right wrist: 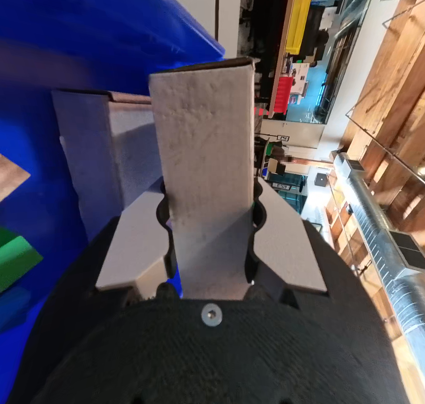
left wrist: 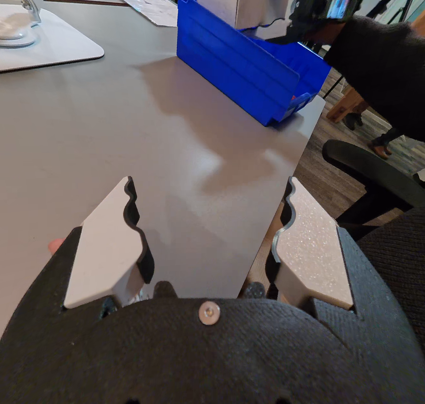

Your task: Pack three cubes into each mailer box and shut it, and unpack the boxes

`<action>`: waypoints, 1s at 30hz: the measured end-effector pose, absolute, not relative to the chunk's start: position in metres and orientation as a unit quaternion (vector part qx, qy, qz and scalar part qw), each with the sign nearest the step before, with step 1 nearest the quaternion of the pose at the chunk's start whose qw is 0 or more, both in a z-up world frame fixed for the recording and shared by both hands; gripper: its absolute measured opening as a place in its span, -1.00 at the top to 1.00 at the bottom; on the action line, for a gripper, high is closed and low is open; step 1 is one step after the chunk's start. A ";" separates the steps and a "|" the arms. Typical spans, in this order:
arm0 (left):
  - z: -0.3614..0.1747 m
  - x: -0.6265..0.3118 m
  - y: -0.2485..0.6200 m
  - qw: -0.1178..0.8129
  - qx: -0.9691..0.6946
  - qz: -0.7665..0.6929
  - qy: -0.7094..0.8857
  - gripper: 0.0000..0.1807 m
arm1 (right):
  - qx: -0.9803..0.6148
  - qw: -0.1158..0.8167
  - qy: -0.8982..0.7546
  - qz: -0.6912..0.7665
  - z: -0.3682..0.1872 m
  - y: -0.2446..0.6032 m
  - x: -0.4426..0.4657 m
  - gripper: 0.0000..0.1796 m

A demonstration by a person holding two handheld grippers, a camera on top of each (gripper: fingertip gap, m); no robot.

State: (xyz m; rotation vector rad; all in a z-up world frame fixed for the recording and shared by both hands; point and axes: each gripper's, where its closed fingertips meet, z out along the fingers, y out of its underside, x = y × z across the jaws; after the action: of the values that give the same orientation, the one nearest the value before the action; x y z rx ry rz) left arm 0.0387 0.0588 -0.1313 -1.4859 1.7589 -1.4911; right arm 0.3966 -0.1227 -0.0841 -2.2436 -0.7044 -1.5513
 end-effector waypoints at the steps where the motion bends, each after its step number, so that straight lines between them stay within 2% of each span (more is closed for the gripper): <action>1: -0.132 0.039 0.059 0.199 -0.532 -0.532 0.628 -0.39 | -0.783 0.163 -0.251 -0.545 -0.088 -0.120 0.399 0.20; 7: -0.138 0.038 0.063 0.201 -0.538 -0.524 0.628 -0.39 | -0.803 0.160 -0.242 -0.520 -0.104 -0.121 0.405 0.18; 13: -0.140 0.035 0.066 0.196 -0.543 -0.527 0.623 -0.38 | -0.829 0.125 -0.223 -0.498 -0.096 -0.138 0.383 -0.06; 17: -0.140 0.035 0.065 0.195 -0.542 -0.528 0.623 -0.38 | -0.839 0.112 -0.223 -0.483 -0.095 -0.146 0.368 -0.02; 22: -0.140 0.038 0.061 0.195 -0.537 -0.527 0.629 -0.38 | -0.855 0.190 -0.227 -0.427 -0.096 -0.121 0.337 0.25; 30: -0.139 0.044 0.047 0.201 -0.525 -0.522 0.641 -0.37 | -0.848 0.212 -0.170 -0.456 -0.100 -0.096 0.355 0.18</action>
State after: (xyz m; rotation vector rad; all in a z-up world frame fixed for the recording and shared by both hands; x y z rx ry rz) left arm 0.0440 0.0472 -0.1392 -1.4674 1.7920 -1.4581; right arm 0.3548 -0.0963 -0.1004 -2.3551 -0.4718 -1.2662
